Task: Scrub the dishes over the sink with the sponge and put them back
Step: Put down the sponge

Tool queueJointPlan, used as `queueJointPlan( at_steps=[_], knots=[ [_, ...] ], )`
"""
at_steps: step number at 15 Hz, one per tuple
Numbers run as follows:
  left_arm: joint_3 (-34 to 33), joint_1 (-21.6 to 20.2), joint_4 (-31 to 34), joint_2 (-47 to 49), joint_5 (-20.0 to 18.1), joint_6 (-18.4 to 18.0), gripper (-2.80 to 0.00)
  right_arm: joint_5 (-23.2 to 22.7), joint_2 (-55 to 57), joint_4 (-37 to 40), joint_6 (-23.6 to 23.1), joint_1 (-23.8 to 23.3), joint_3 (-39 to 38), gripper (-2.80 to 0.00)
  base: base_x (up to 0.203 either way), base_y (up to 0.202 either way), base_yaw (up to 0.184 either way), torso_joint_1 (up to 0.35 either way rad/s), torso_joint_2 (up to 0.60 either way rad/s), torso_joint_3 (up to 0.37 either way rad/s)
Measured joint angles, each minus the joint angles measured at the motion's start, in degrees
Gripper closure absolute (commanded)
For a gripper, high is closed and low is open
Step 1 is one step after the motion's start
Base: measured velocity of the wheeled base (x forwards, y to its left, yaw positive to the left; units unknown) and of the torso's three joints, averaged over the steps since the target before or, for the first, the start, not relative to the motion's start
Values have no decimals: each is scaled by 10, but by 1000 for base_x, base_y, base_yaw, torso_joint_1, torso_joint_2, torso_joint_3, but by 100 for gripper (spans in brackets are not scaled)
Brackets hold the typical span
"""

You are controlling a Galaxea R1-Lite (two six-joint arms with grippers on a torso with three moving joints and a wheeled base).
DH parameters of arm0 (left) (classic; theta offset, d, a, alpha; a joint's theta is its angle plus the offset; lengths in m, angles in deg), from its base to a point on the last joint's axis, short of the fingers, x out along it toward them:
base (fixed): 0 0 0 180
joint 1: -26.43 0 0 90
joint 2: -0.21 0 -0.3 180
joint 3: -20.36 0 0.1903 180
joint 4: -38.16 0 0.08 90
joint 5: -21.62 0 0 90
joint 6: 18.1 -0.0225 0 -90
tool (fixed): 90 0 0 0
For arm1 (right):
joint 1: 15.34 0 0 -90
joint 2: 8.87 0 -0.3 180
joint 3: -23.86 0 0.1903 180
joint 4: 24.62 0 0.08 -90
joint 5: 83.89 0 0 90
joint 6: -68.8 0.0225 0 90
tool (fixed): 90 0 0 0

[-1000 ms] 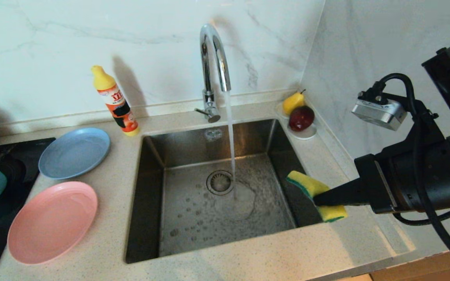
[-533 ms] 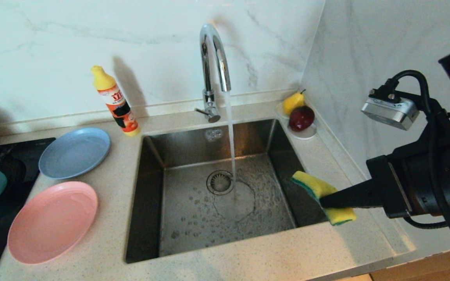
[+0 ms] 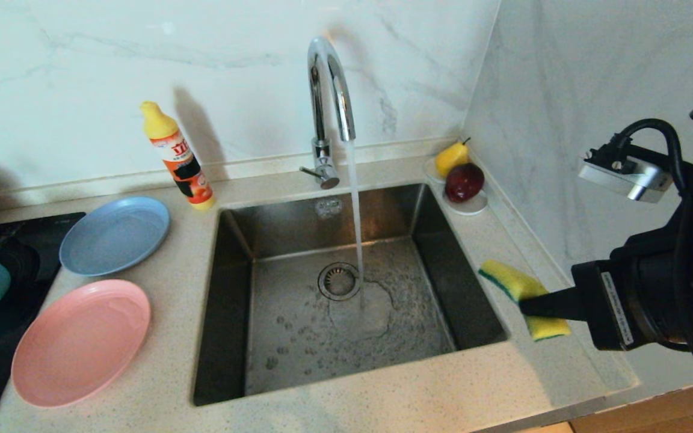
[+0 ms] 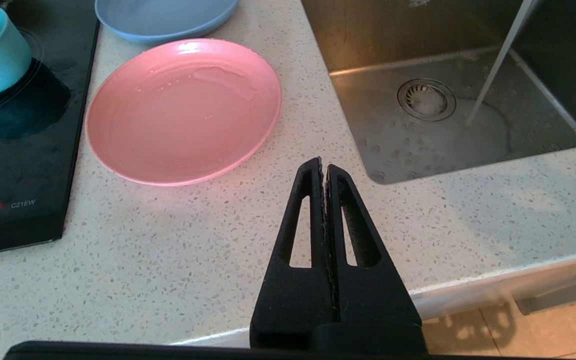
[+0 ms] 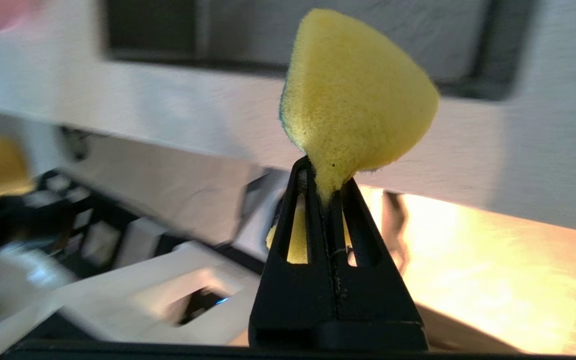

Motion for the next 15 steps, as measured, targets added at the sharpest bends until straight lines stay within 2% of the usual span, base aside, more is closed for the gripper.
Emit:
queueJointPlan(
  at_steps=[4, 10, 15],
  knots=[
    [0, 0, 0, 0, 0, 0, 0, 88, -13, -9, -33, 3, -66, 0, 0, 0, 0, 0, 0, 0],
    [0, 0, 0, 0, 0, 0, 0, 152, -35, -58, -51, 5, -168, 0, 0, 0, 0, 0, 0, 0],
    [0, 0, 0, 0, 0, 0, 0, 205, -37, -173, -76, 11, -291, 0, 0, 0, 0, 0, 0, 0]
  ],
)
